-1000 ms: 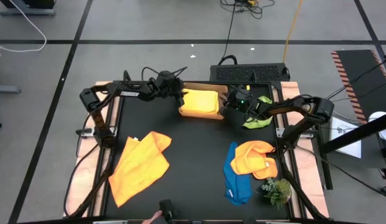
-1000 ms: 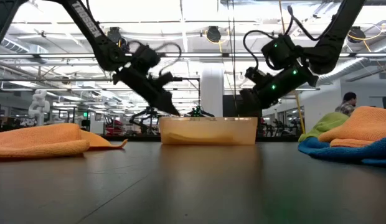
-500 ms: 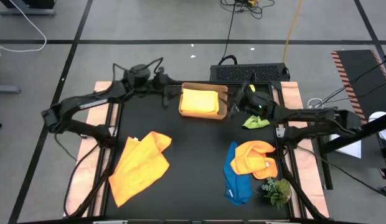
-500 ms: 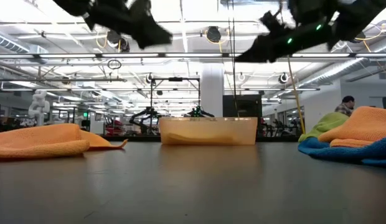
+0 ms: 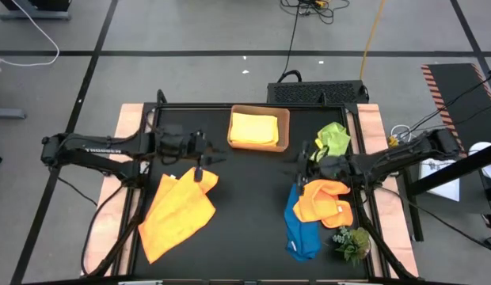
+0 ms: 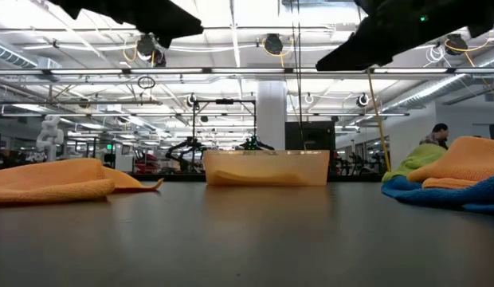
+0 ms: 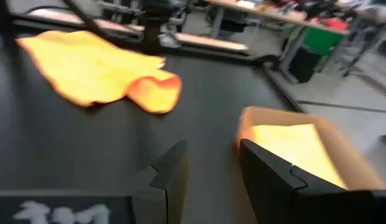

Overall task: Fold microfiber towels
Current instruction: Fold the right orange towel

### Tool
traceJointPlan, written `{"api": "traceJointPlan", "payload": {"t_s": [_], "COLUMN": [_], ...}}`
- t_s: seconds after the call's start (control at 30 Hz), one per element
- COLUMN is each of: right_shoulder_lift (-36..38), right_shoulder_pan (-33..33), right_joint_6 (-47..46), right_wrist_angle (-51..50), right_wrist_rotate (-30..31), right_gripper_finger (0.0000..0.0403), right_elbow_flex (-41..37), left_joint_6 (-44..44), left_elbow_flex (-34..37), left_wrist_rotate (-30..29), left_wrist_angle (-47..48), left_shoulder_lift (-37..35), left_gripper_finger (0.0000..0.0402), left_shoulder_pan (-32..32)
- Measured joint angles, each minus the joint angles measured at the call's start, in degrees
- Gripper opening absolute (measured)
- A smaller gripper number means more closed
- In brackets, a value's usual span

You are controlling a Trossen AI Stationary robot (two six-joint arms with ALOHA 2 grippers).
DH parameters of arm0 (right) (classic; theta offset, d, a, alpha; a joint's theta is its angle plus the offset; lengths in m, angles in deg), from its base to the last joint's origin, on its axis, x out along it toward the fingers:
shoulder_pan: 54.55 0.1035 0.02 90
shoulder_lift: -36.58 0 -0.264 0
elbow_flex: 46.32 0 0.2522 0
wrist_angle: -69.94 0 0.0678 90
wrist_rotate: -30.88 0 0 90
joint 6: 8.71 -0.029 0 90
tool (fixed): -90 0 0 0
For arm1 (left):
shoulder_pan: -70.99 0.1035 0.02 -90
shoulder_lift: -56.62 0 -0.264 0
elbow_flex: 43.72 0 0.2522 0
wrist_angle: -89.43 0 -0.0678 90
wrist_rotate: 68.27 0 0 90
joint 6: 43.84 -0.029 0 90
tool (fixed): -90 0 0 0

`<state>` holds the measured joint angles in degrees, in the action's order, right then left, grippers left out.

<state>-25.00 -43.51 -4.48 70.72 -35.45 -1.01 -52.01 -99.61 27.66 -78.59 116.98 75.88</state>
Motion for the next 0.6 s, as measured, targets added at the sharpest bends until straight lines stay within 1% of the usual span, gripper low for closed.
{"api": "traceJointPlan", "payload": {"t_s": [0.07, 0.2, 0.33, 0.43, 0.53, 0.6], "right_shoulder_lift": [-1.4, -4.0, -6.1, -7.5, -8.5, -8.7], "right_shoulder_pan": [3.2, 8.1, 10.8, 11.7, 12.7, 12.9], "right_joint_6": [-2.8, -7.5, -12.5, -16.8, -21.3, -25.2], "right_wrist_angle": [-0.6, -3.4, -13.2, -21.2, -29.6, -35.6], "right_wrist_rotate": [1.9, 2.0, 2.0, 2.0, 1.5, 0.0], "right_gripper_finger": [0.0134, 0.0134, 0.0134, 0.0134, 0.0134, 0.0134], "right_elbow_flex": [0.0, 2.1, 6.9, 10.9, 14.2, 15.5], "left_joint_6": [1.5, 5.3, 5.8, 5.9, 6.0, 6.2], "left_elbow_flex": [1.7, 4.9, 9.2, 13.2, 17.6, 20.2], "left_wrist_rotate": [-2.0, -4.2, -6.9, -8.9, -9.3, -9.3], "left_wrist_angle": [-1.2, -3.4, -8.3, -14.7, -21.4, -25.7], "left_shoulder_lift": [0.0, 0.0, 0.0, 0.0, 0.0, 0.0], "left_gripper_finger": [0.0092, 0.0090, 0.0090, 0.0090, 0.0090, 0.0090], "left_shoulder_pan": [-2.4, -6.9, -11.9, -15.1, -17.6, -18.7]}}
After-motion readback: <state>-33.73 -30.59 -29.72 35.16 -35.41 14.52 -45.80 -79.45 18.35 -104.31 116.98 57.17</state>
